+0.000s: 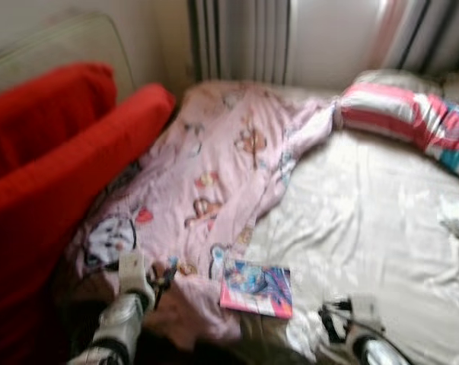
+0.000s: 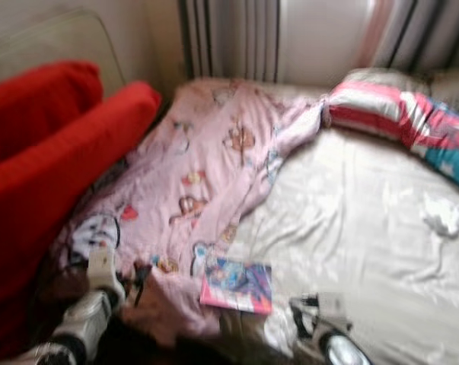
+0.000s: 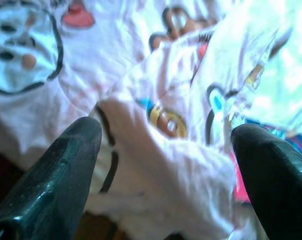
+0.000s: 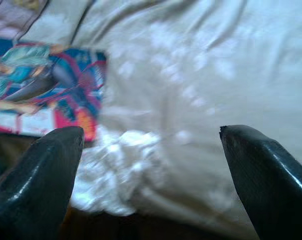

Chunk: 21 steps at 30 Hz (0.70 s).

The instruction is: Clean up the room

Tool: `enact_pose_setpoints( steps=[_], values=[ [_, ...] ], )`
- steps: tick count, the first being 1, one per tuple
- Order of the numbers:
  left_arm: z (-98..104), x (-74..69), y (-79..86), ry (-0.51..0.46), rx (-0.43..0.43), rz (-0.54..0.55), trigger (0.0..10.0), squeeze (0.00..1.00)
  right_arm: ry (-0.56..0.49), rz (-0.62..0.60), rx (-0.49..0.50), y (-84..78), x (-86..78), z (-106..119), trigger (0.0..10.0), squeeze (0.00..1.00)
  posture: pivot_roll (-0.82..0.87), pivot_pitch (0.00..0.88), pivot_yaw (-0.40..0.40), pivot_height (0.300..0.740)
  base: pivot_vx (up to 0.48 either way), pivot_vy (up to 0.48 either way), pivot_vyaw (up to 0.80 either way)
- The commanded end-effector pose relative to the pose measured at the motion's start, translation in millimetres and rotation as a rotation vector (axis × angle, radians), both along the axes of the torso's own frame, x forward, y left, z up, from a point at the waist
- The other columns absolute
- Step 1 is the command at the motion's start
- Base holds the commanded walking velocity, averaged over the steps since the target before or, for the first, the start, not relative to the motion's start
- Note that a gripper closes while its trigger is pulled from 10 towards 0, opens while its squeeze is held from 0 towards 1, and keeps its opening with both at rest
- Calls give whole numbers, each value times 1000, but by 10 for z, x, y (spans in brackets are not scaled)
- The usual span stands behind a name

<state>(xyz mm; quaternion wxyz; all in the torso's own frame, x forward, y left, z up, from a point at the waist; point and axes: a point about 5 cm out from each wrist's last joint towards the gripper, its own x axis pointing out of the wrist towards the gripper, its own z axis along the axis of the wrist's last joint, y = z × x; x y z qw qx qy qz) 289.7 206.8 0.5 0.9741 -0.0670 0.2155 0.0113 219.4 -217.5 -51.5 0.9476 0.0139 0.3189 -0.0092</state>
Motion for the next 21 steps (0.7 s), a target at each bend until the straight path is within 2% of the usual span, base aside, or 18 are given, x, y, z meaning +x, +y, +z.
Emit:
enact_pose_setpoints(
  steps=[1, 5, 6, 7, 8, 14, 21],
  values=[
    [54, 25, 50, -43, -4, 20, 10000, 0, -26, 15, 11, 71, 13, 5, 10000, 0, 49, 0, 9, 740, 0, 0, 0],
    [194, 134, 23, -132, -5, 11, 10000, 0, -69, 33, 2, 78, 35, 39, 10000, 0, 40, 0, 9, 740, 0, 0, 0],
    [297, 205, -9, -196, -3, -1, 10000, 0, -93, 24, 2, 74, 41, 54, 10000, 0, 40, 0, 9, 740, 0, 0, 0],
    [297, 205, -9, -196, -3, -1, 10000, 0, -93, 24, 2, 74, 41, 54, 10000, 0, 40, 0, 9, 740, 0, 0, 0],
    [368, 247, -42, -244, 2, -16, 10000, 0, -112, 11, 1, 65, 42, 66, 10000, 0, 36, 0, 7, 740, 0, 0, 0],
    [467, 274, -138, -340, 3, -43, 10000, 0, -150, -11, 12, 54, 42, 88, 10000, 0, 32, 0, 5, 740, 0, 0, 0],
    [518, 277, -166, -390, -2, -47, 10000, 0, -168, -9, 36, 61, 37, 95, 10000, 0, 29, 0, 2, 740, 0, 0, 0]
  ],
)
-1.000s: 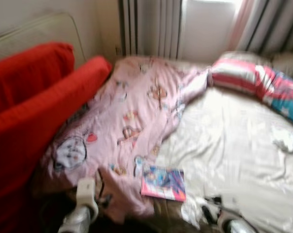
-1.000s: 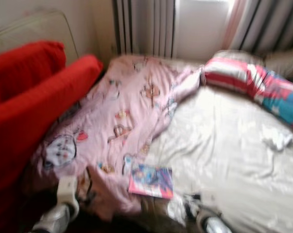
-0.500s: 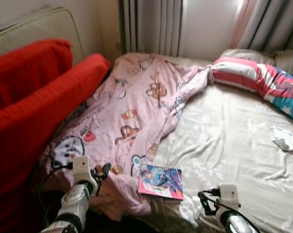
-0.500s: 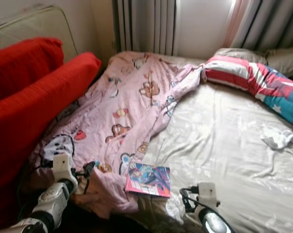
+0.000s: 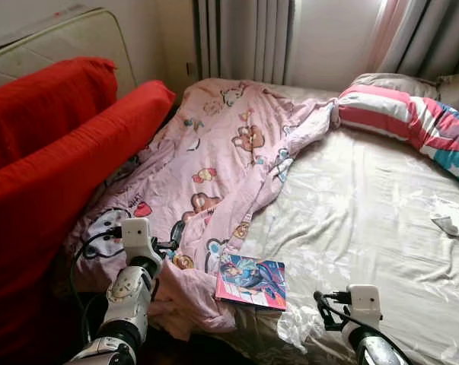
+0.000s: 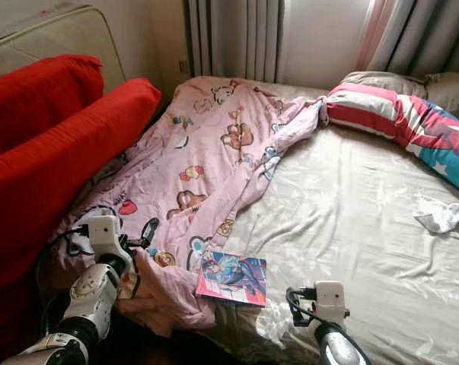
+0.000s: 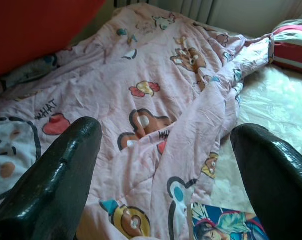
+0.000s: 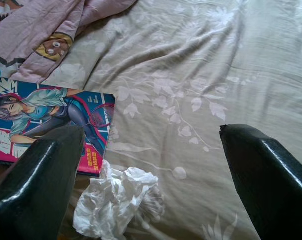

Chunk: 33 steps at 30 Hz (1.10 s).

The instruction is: Clean up the room

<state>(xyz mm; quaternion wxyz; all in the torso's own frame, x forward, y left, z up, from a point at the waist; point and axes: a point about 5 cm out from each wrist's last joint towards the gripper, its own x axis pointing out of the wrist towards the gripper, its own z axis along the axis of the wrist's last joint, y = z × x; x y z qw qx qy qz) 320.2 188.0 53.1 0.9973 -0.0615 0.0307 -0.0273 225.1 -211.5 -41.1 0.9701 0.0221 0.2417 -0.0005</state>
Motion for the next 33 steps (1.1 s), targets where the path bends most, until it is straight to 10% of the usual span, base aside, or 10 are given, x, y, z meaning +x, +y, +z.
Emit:
enact_pose_setpoints(
  steps=[1, 6, 9, 10, 13, 20, 33],
  values=[
    [-3, -35, 22, -21, 0, 3, 10000, 0, -19, -28, 27, -1, -23, -3, 10000, 0, 25, 0, 3, 740, 0, 0, 0],
    [27, -31, 22, -41, 2, 4, 10000, 0, -39, -41, 21, -9, -32, 6, 10000, 0, 18, 0, 6, 740, 0, 0, 0],
    [38, -26, 22, -48, 6, 3, 10000, 0, -169, -8, 7, 97, 224, 208, 10000, 0, 18, 0, 6, 740, 0, 0, 0],
    [66, -8, 18, -59, 4, 2, 10000, 0, -472, 47, -10, 416, 821, 834, 10000, 0, 16, 0, 7, 740, 0, 0, 0],
    [103, 14, 6, -76, 4, -4, 10000, 0, -595, 63, -8, 538, 1008, 1123, 10000, 0, 14, 0, 8, 740, 0, 0, 0],
    [258, 88, -13, -148, -6, -15, 10000, 0, -685, 80, -22, 610, 1071, 1298, 10000, 0, 14, 0, 7, 740, 0, 0, 0],
    [143, 20, 157, -85, 3, 32, 10000, 0, -535, 11, -70, 541, 965, 1024, 10000, 0, 26, 0, -1, 740, 0, 0, 0]
  ],
)
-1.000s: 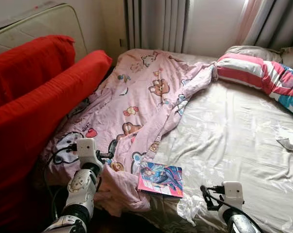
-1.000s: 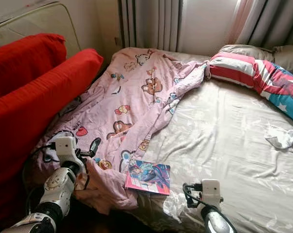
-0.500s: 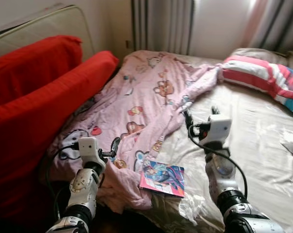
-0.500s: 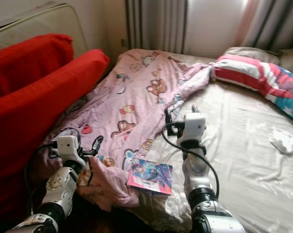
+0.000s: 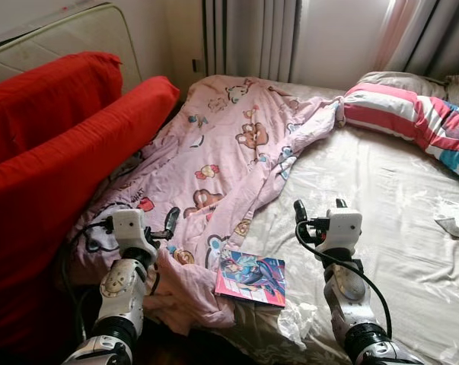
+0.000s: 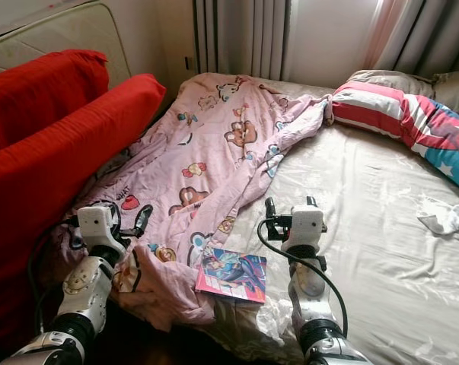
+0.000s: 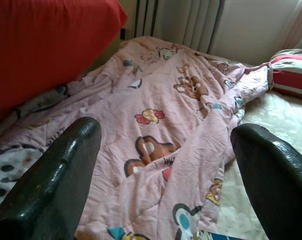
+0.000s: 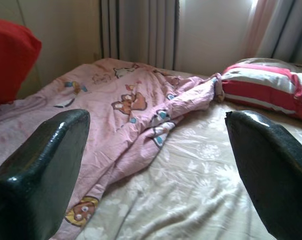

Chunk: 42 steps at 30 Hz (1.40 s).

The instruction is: Clean up the room

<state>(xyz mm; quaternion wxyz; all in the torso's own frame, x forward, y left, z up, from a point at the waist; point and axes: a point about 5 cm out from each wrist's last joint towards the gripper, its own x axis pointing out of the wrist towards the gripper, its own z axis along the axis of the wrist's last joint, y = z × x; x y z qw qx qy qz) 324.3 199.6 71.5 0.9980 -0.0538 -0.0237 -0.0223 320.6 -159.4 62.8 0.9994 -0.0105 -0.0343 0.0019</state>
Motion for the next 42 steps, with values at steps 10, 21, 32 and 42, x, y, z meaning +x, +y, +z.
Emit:
enact_pose_setpoints(
  steps=[10, 21, 32, 42],
  values=[
    [-23, 1, 32, 24, -5, 6, 10000, 0, 79, -3, -31, 36, 27, -62, 10000, 0, 31, 0, -4, 700, 0, 0, 0],
    [-17, 19, 1, 31, -2, -11, 10000, 0, 126, 16, -42, 49, 10, -125, 10000, 0, 32, 0, -3, 675, 0, 0, 0],
    [-18, 31, -49, 38, -3, -34, 10000, 0, 176, 16, -40, 46, 3, -179, 10000, 0, 34, 0, 1, 645, 0, 0, 0],
    [-45, 30, -72, 63, 8, -47, 10000, 0, 256, 68, -55, 90, -34, -283, 10000, 0, 35, 0, 3, 645, 0, 0, 0]
  ],
)
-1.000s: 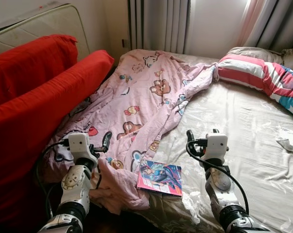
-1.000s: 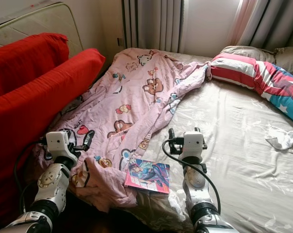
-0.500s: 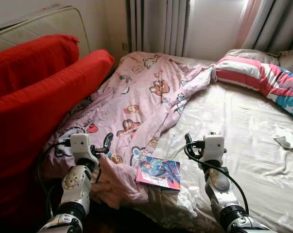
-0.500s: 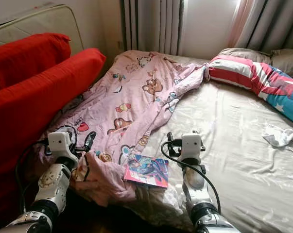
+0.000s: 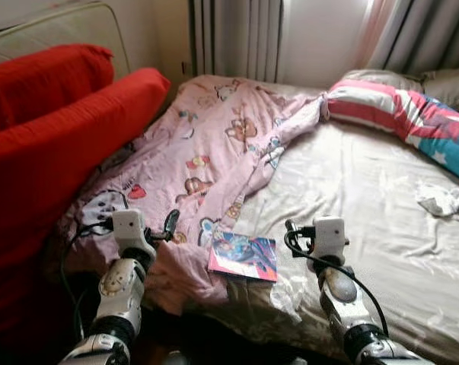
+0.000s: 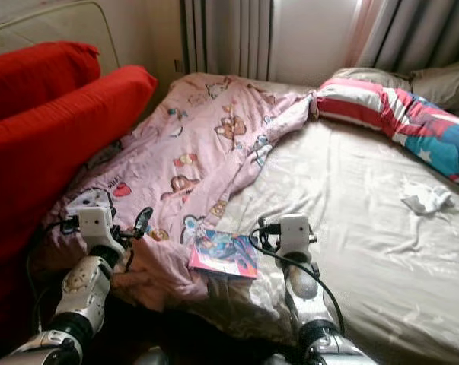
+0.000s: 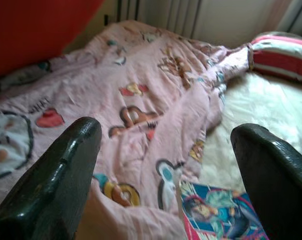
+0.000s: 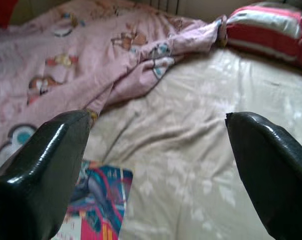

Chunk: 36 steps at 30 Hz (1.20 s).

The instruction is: Clean up the room

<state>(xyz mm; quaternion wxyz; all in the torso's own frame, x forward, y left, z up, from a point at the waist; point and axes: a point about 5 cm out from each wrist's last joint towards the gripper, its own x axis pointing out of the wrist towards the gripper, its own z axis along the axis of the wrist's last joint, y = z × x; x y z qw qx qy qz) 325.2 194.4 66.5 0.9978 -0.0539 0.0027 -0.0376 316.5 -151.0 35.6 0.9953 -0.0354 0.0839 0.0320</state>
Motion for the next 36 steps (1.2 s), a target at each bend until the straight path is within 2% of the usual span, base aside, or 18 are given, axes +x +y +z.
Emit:
enact_pose_setpoints(
  steps=[1, 11, 23, 32, 34, 36],
  values=[
    [0, 20, -24, 15, 6, -16, 10000, 0, 26, 13, 0, 4, 3, -18, 10000, 0, 35, 0, 3, 645, 0, 0, 0],
    [-39, 14, -75, 39, 14, -35, 10000, 0, 60, 16, 19, -11, -14, -61, 10000, 0, 33, 0, 4, 645, 0, 0, 0],
    [-56, 17, -80, 58, 5, -44, 10000, 0, 163, 25, 9, -58, -120, -225, 10000, 0, 36, 0, 5, 645, 0, 0, 0],
    [-82, 17, -64, 84, 6, -32, 10000, 0, 319, 23, -44, -153, -321, -471, 10000, 0, 37, 0, 6, 645, 0, 0, 0],
    [-86, 16, -64, 86, 5, -31, 10000, 0, 445, 49, -95, -201, -457, -622, 10000, 0, 36, 0, 4, 645, 0, 0, 0],
    [-88, 17, -68, 89, 5, -30, 10000, 0, 484, 49, -121, -235, -521, -678, 10000, 0, 36, 0, 4, 645, 0, 0, 0]
  ],
)
